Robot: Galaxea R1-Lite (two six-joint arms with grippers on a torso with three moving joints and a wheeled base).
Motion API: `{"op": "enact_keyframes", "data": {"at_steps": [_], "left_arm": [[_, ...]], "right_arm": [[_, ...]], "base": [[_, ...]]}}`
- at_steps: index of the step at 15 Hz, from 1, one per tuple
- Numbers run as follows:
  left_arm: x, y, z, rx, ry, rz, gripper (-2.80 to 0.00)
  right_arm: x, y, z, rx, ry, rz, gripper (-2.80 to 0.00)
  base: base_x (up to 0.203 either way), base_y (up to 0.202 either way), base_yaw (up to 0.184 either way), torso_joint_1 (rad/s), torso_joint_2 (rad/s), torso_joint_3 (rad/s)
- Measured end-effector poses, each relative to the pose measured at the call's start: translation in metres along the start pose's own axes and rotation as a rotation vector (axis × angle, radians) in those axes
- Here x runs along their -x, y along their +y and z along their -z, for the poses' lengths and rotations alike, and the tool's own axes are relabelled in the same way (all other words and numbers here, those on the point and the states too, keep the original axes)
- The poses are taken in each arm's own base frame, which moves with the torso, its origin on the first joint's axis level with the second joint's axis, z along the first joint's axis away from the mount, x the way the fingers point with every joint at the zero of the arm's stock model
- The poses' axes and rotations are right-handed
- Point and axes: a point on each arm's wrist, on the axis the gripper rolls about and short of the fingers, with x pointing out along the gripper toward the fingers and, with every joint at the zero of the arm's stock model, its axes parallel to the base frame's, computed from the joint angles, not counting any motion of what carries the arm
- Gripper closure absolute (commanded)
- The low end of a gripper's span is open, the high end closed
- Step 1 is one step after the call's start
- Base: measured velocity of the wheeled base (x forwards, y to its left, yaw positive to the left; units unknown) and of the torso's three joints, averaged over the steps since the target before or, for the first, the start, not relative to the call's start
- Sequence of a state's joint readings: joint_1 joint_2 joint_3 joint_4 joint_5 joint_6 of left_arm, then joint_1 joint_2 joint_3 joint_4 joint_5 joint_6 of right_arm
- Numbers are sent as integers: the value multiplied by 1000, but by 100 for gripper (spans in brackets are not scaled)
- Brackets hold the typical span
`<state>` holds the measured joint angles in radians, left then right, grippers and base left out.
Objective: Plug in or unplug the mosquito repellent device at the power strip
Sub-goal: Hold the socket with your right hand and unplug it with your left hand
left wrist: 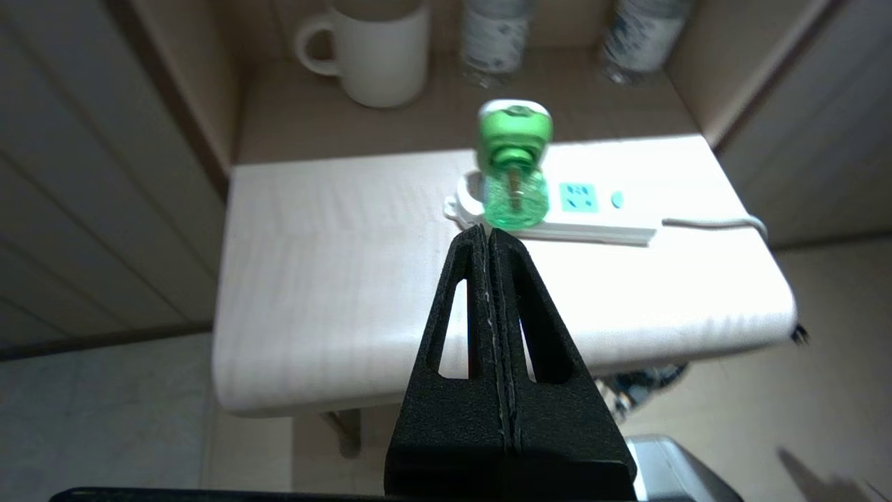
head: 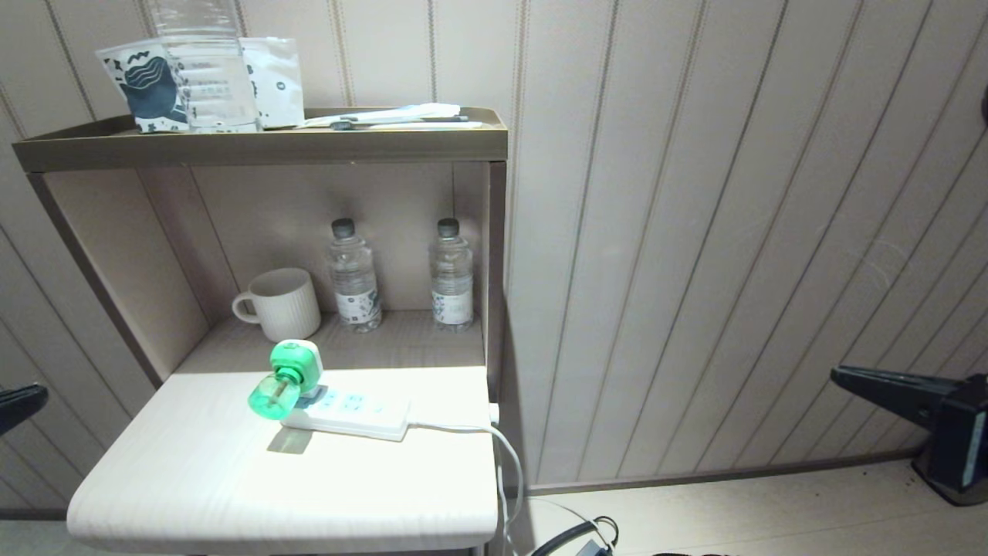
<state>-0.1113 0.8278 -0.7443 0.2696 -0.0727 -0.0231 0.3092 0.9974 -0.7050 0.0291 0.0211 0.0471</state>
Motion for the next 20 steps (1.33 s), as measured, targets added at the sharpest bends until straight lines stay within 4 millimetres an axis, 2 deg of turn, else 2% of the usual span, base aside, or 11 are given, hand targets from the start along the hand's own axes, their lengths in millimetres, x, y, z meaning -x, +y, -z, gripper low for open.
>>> {"op": "enact_keyframes", "data": {"at_steps": [3, 6, 13, 14, 20], "left_arm": [[-25, -9, -16, -10, 186, 90, 0], [-63, -15, -24, -17, 331, 104, 0], [-137, -25, -60, 18, 503, 92, 0], [-144, -26, -63, 19, 531, 88, -280], [-172, -34, -76, 5, 640, 84, -280]], "right_arm": [[-8, 3, 1, 2, 28, -22, 0], [-11, 6, -2, 8, 32, -33, 0], [-14, 6, 1, 9, 51, -34, 0], [-14, 6, 1, 9, 53, -34, 0], [-15, 6, 6, 9, 68, -34, 0]], "base": [[0, 0, 0, 0, 0, 0], [0, 0, 0, 0, 0, 0], [0, 0, 0, 0, 0, 0], [0, 0, 0, 0, 0, 0], [0, 0, 0, 0, 0, 0]]}}
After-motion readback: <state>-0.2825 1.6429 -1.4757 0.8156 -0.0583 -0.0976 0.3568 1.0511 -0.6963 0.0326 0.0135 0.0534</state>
